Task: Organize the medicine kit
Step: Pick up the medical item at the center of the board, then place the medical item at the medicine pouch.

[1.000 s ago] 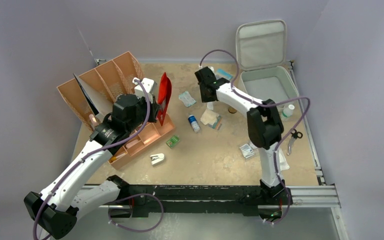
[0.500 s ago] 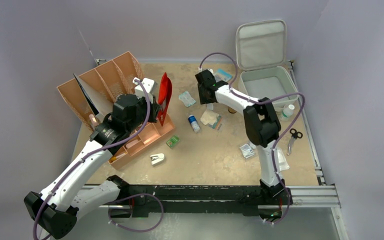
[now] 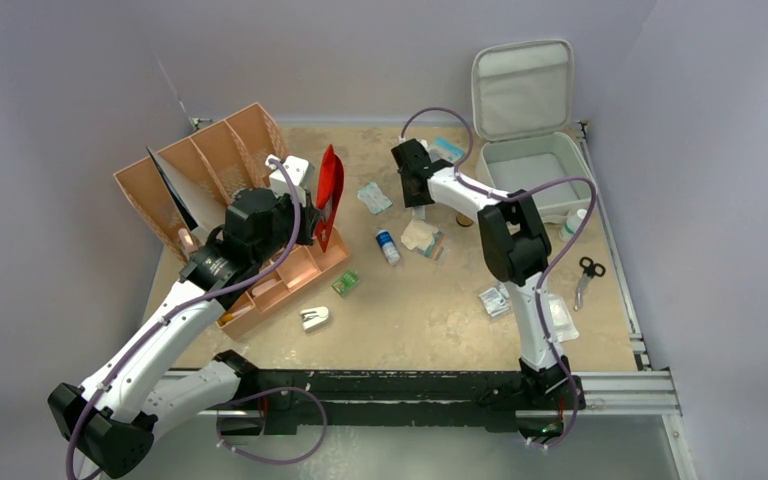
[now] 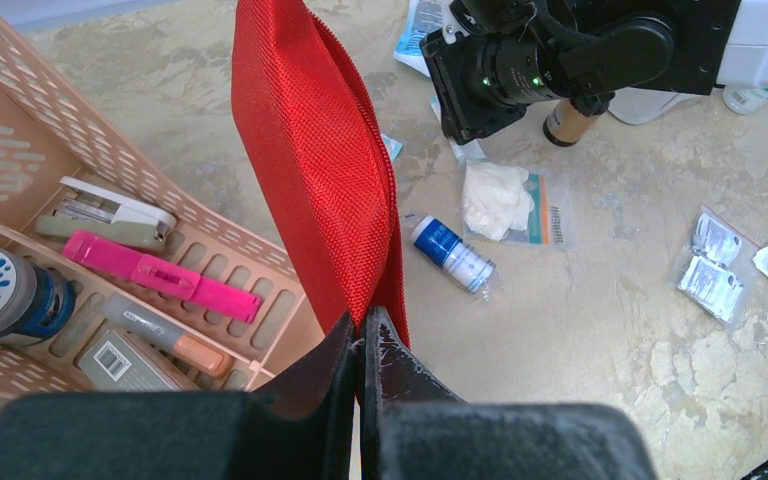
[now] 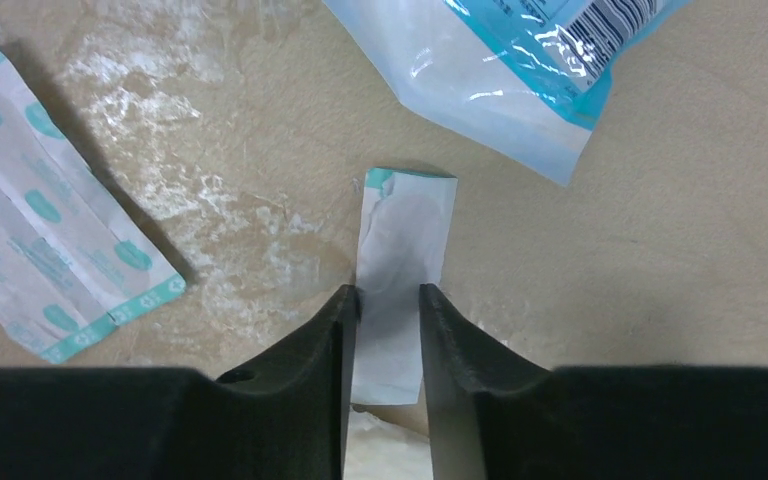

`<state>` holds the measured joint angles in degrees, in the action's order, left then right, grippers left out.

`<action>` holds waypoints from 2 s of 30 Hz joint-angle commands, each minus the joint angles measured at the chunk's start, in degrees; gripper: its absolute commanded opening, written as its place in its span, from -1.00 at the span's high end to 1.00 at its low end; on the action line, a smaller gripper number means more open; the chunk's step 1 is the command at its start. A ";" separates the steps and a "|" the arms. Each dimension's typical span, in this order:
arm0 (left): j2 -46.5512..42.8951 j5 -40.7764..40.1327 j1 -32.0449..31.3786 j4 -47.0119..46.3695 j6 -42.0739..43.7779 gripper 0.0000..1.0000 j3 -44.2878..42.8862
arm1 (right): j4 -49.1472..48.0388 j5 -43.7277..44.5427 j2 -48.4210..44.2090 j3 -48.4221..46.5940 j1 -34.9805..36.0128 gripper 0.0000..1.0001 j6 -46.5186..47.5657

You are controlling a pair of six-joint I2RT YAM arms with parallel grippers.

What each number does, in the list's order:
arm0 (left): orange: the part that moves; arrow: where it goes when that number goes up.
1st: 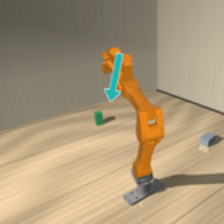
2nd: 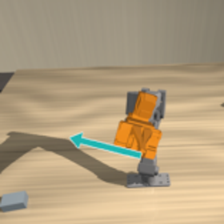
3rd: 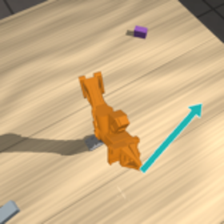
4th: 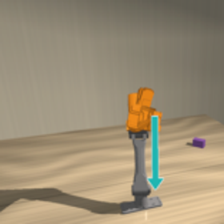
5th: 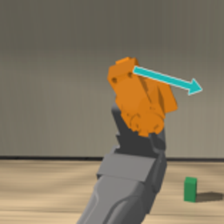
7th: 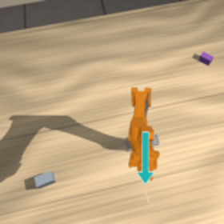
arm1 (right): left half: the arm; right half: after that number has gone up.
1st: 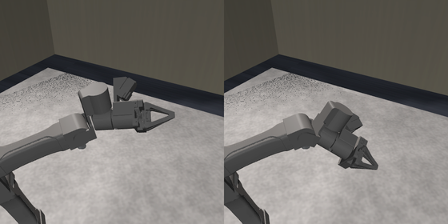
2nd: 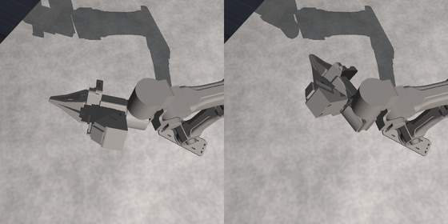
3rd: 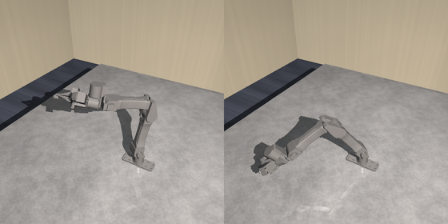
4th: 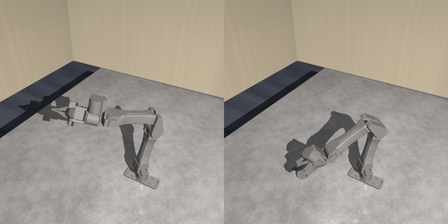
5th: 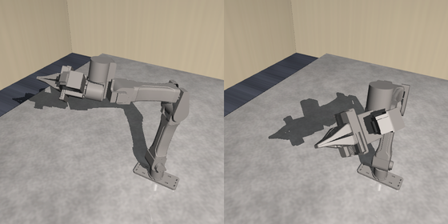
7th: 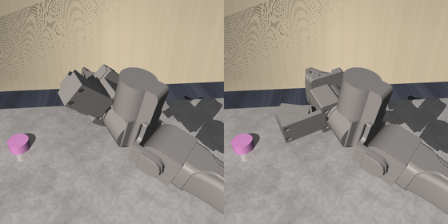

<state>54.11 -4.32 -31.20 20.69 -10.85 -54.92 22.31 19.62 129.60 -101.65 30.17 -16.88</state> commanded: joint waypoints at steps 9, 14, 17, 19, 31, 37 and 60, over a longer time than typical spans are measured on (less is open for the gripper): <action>0.12 0.27 0.03 -1.98 0.75 1.00 -2.13 | 4.96 -0.46 2.50 -4.60 -0.20 0.95 0.48; 0.31 0.33 0.01 -2.02 0.74 1.00 -2.12 | 2.95 -2.86 -2.28 -3.63 -0.28 1.00 0.79; 0.47 0.36 0.07 -1.97 0.74 1.00 -2.07 | 1.60 -4.98 -6.11 -2.44 -0.51 1.00 0.48; 0.47 0.36 0.03 -1.97 0.67 1.00 -2.09 | -0.02 -6.41 -8.87 -0.66 -0.55 1.00 -0.26; 2.12 0.59 0.00 -2.06 -0.24 1.00 -1.99 | -6.92 -19.35 -28.76 10.34 -0.55 1.00 -13.49; 2.66 1.14 0.02 -2.12 -1.00 1.00 -1.89 | -17.56 -27.78 -38.93 20.29 -0.44 1.00 -26.23; 1.33 3.83 0.02 -3.71 -1.67 1.00 -0.99 | -35.06 -34.79 -38.18 26.02 9.86 1.00 -52.84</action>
<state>57.30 -2.13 -31.20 20.40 -11.66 -54.92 -11.07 -15.94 91.07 -72.14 39.92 -67.18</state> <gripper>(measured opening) 0.004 0.004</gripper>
